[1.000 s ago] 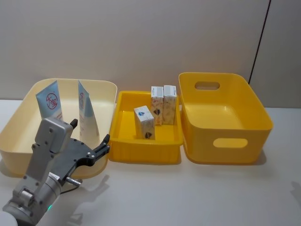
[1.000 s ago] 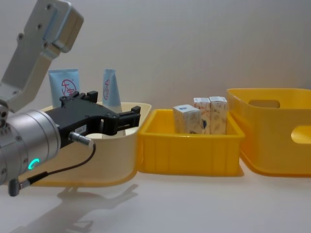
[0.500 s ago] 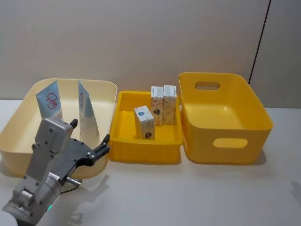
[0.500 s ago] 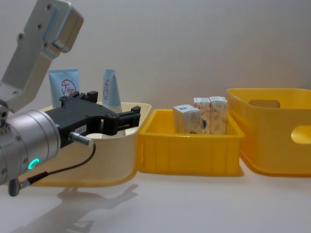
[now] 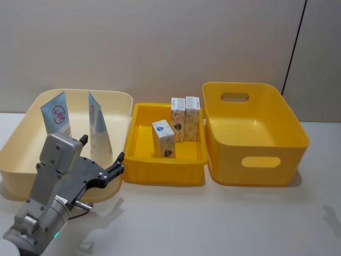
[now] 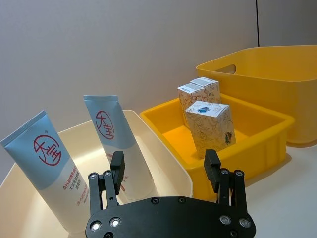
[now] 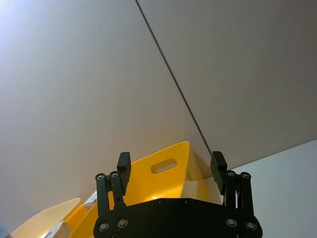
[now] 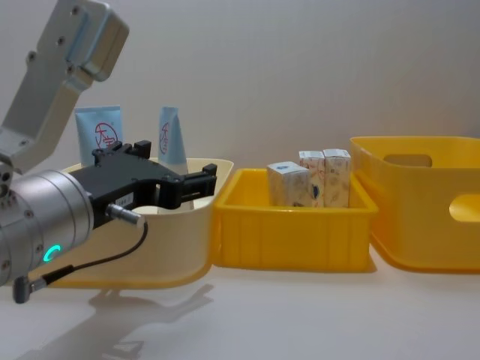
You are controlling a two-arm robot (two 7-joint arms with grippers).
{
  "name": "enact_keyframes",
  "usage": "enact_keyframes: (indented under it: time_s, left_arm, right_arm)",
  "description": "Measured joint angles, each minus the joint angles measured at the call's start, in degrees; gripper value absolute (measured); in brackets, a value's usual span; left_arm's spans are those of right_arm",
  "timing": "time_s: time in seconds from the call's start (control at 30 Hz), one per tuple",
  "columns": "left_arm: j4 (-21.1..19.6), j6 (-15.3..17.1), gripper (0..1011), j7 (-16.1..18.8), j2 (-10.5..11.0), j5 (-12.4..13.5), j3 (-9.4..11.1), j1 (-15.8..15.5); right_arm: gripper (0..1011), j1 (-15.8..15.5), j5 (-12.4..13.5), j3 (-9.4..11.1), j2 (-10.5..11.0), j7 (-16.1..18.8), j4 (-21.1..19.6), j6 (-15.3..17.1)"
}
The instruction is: Bimanual collaborative sorting of washing and personal care products
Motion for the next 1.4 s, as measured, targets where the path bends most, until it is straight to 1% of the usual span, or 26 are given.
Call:
enact_keyframes:
  time_s: [0.43, 0.67, 0.7, 0.83, 0.9, 0.97, 1.2, 1.4]
  left_arm:
    - [0.0, 0.0, 1003, 0.0, 0.0, 0.0, 0.0, 0.0]
    - [0.0, 0.0, 1004, 0.0, 0.0, 0.0, 0.0, 0.0]
    - [0.0, 0.0, 1003, 0.0, 0.0, 0.0, 0.0, 0.0]
    - [0.0, 0.0, 1003, 0.0, 0.0, 0.0, 0.0, 0.0]
    - [0.0, 0.0, 1003, 0.0, 0.0, 0.0, 0.0, 0.0]
    - [0.0, 0.0, 1003, 0.0, 0.0, 0.0, 0.0, 0.0]
    - [0.0, 0.0, 1003, 0.0, 0.0, 0.0, 0.0, 0.0]
    - [0.0, 0.0, 1003, 0.0, 0.0, 0.0, 0.0, 0.0]
  right_arm:
    - [1002, -0.4, 5.55, -0.99, 2.65, 2.82, -4.06, 7.17]
    - [1002, -0.07, 8.46, -2.46, 4.35, 4.31, -6.14, 11.56]
    - [1002, -0.07, 8.46, -2.46, 4.35, 4.31, -6.14, 11.56]
    - [1002, 0.48, 10.13, -3.76, 5.3, 5.17, -7.13, 14.32]
    - [1001, 0.7, 10.53, -4.2, 5.58, 5.37, -7.41, 15.01]
    - [1002, 1.27, 11.6, -5.19, 6.16, 5.87, -7.95, 16.86]
    - [1002, 2.62, 13.5, -7.39, 7.52, 7.51, -8.46, 20.28]
    - [1002, 2.89, 13.51, -8.48, 8.73, 8.94, -8.27, 20.75]
